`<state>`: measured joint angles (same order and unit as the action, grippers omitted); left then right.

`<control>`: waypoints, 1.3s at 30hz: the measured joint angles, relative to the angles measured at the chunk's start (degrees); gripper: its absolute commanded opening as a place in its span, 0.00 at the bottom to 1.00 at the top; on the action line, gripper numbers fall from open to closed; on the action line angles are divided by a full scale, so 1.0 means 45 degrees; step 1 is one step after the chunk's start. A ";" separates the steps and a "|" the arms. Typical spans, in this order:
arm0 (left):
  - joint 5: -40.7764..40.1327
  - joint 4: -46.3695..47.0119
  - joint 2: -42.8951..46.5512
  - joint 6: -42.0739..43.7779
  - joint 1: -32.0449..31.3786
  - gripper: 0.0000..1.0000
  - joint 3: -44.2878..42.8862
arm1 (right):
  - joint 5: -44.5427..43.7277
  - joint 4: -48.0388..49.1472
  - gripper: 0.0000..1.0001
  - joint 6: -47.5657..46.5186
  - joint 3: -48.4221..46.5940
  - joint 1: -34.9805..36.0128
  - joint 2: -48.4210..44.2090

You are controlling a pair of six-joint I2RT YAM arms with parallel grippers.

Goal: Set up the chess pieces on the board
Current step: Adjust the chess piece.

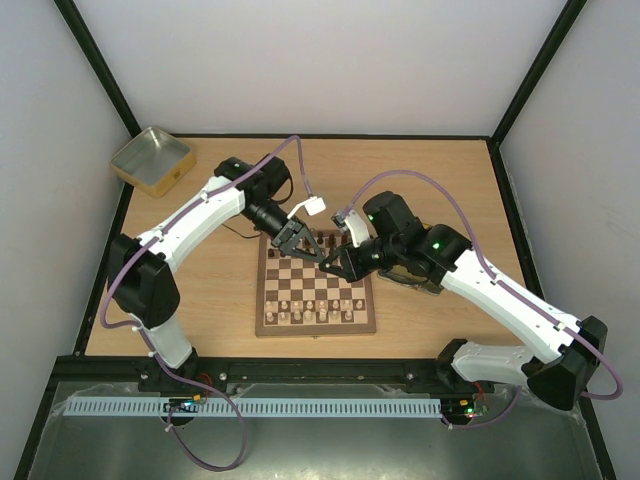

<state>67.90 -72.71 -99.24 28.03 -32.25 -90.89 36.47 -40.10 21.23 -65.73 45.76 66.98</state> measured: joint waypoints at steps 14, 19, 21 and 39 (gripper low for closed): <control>0.0053 -0.0024 0.0000 0.0015 -0.0053 0.20 0.0000 | 0.0058 -0.0039 0.02 0.0044 0.0029 -0.0005 0.0000; -0.0015 -0.0063 0.0000 0.0015 -0.0078 0.19 0.0000 | 0.0121 -0.0039 0.02 0.0034 0.0053 -0.0005 0.0039; -0.0058 -0.0083 0.0000 0.0024 -0.0087 0.17 0.0000 | 0.0160 -0.0044 0.02 0.0039 0.0053 -0.0010 0.0063; -0.0291 -0.0107 0.0000 0.0194 -0.0194 0.02 0.0000 | 0.0175 -0.0180 0.02 0.0034 0.0078 -0.0010 0.0117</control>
<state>66.59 -73.19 -99.24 28.91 -33.12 -90.89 37.26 -40.91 21.39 -65.39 45.71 67.51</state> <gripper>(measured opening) 0.143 0.066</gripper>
